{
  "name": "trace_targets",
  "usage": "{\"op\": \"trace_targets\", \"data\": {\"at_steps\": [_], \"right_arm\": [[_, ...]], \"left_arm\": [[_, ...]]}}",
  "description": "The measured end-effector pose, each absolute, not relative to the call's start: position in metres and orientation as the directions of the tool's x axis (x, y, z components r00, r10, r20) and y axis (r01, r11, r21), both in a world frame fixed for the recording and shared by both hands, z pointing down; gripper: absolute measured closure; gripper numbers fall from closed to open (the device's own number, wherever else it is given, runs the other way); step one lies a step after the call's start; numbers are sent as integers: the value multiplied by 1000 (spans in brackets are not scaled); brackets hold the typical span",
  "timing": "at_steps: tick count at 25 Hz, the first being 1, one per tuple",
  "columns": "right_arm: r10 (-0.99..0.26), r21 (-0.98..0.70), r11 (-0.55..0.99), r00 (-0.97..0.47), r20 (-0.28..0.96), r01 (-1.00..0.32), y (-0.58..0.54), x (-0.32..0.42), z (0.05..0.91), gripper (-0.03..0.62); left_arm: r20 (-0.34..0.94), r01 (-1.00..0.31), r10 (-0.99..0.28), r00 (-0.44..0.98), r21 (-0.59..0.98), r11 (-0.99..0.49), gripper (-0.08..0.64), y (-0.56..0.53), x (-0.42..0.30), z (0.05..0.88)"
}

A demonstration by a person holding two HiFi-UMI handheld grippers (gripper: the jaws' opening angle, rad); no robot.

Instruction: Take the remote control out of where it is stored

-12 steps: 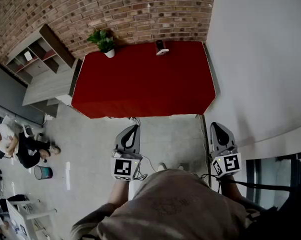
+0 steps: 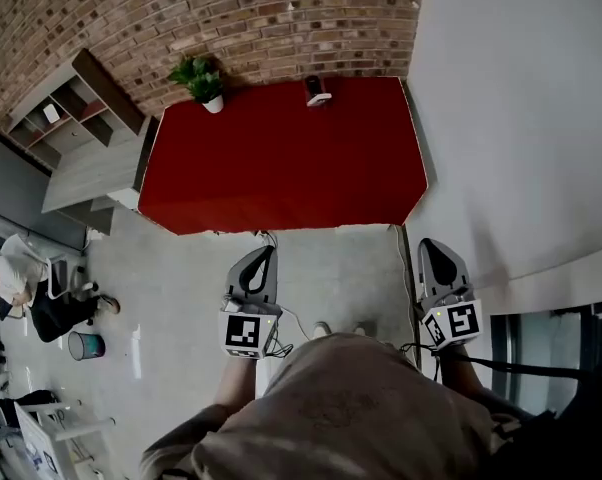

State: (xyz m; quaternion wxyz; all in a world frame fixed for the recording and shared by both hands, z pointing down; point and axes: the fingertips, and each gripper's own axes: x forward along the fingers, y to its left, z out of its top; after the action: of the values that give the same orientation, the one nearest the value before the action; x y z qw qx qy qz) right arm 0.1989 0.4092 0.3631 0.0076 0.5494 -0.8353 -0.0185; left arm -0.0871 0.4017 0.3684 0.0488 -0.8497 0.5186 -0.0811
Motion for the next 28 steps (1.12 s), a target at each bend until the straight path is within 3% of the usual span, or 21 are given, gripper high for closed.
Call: {"op": "trace_targets", "data": {"at_steps": [28], "right_arm": [[-925,45,378,-379,-13,-925,413,235,376,578]], "left_arm": [[98,-862,-875,474,-153,-484,549,405,-48,375]]}}
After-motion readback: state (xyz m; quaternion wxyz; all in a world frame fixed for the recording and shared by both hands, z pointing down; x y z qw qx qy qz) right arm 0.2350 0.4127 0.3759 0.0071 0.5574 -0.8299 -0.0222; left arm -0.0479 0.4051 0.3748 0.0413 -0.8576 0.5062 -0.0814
